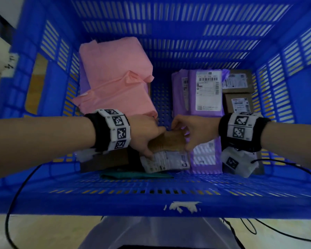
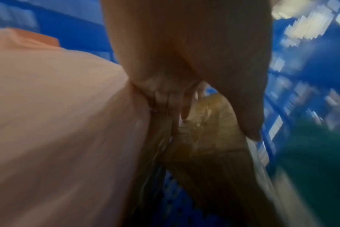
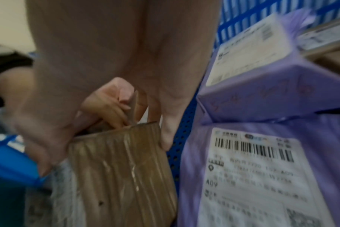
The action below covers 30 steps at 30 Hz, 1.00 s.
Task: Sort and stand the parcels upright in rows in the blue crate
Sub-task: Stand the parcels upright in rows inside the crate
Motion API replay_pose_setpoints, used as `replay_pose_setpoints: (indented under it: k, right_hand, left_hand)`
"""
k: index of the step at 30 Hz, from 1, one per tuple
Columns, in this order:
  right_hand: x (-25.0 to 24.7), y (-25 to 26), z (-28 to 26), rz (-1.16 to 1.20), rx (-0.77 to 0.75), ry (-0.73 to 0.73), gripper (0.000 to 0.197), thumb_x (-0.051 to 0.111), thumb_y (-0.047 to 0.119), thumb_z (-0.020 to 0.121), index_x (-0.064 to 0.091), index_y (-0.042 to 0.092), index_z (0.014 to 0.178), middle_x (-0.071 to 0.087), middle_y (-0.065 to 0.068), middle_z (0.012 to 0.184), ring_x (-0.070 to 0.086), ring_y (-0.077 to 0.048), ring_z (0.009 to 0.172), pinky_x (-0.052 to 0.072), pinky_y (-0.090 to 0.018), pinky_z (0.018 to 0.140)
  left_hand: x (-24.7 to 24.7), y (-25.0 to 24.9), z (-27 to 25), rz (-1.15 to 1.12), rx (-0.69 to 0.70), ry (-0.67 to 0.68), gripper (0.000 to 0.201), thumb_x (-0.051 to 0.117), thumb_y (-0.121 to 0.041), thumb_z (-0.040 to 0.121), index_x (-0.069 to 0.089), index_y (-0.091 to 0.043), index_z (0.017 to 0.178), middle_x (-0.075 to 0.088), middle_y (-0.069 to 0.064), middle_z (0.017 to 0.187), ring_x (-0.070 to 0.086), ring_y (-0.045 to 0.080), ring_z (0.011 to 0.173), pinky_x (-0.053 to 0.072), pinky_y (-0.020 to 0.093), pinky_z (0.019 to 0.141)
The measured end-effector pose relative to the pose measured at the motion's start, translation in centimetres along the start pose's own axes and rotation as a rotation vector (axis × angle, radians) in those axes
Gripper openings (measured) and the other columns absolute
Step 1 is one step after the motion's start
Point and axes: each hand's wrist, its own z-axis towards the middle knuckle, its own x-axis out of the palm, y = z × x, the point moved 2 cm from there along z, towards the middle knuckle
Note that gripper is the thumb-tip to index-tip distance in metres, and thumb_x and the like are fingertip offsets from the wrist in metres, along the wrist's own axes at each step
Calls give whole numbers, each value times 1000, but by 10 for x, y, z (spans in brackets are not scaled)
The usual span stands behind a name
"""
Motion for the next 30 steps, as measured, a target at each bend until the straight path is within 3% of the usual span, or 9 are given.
replay_pose_setpoints:
  k: [3,6,9,12,15,18,21,25,30]
  right_hand:
    - [-13,0,-7,31,21,15,62,82,23,69,43,24,117,54,-2,120,57,-24,107,51,-39,91]
    - [-24,2,-15,100,11,-55,49,81,21,69,49,36,104,60,2,112,60,-24,106,50,-43,97]
    - [-40,5,-26,152,6,-157,43,78,24,71,52,39,101,59,9,111,59,-16,107,47,-36,101]
    - [-60,13,-39,162,-13,-257,43,76,25,76,55,32,114,58,7,122,54,-9,115,42,-27,103]
    - [-78,20,-48,161,-3,-369,54,73,24,80,51,21,128,57,6,118,55,-11,111,45,-24,96]
    - [-98,20,-51,257,-64,-575,57,75,19,78,50,15,129,57,-4,127,54,-18,120,43,-30,104]
    - [-117,21,-61,309,-98,-749,59,71,22,82,46,16,135,50,-5,138,50,-19,126,43,-36,106]
    - [-130,27,-72,275,-151,-886,60,68,22,84,42,23,138,43,1,145,43,-16,131,44,-32,101]
    - [-135,51,-72,-225,-203,-860,76,75,28,78,35,19,143,34,-1,150,33,-16,138,26,-22,110]
  left_hand:
    - [-13,-2,-1,-230,-73,34,74,72,-56,68,47,-15,124,64,9,112,61,27,99,50,32,83]
    - [-24,-4,-3,-423,-140,31,63,77,-42,70,54,-12,119,66,6,111,62,23,97,46,26,78]
    - [-32,-1,-4,-619,-216,-9,52,79,-37,70,64,-11,113,71,4,107,66,20,95,52,29,84]
    - [-43,5,-5,-813,-260,-50,43,76,-40,72,70,-13,105,73,3,104,64,13,88,52,30,85]
    - [-51,13,-5,-1054,-324,-131,33,75,-34,75,72,-11,99,74,8,100,63,11,78,52,23,73]
    - [-59,18,-6,-1345,-391,-237,42,78,-21,74,68,2,106,70,21,109,68,32,100,54,43,94]
    - [-70,29,-7,-1501,-444,-393,43,78,-17,73,65,3,109,70,20,110,65,37,107,50,51,97]
    - [-92,45,-10,-1395,-471,-533,36,76,-16,75,67,-6,108,71,12,108,67,30,103,53,47,94]
    - [-127,41,-20,-838,-453,-597,48,77,-18,72,62,-5,115,65,5,103,62,17,88,49,25,71]
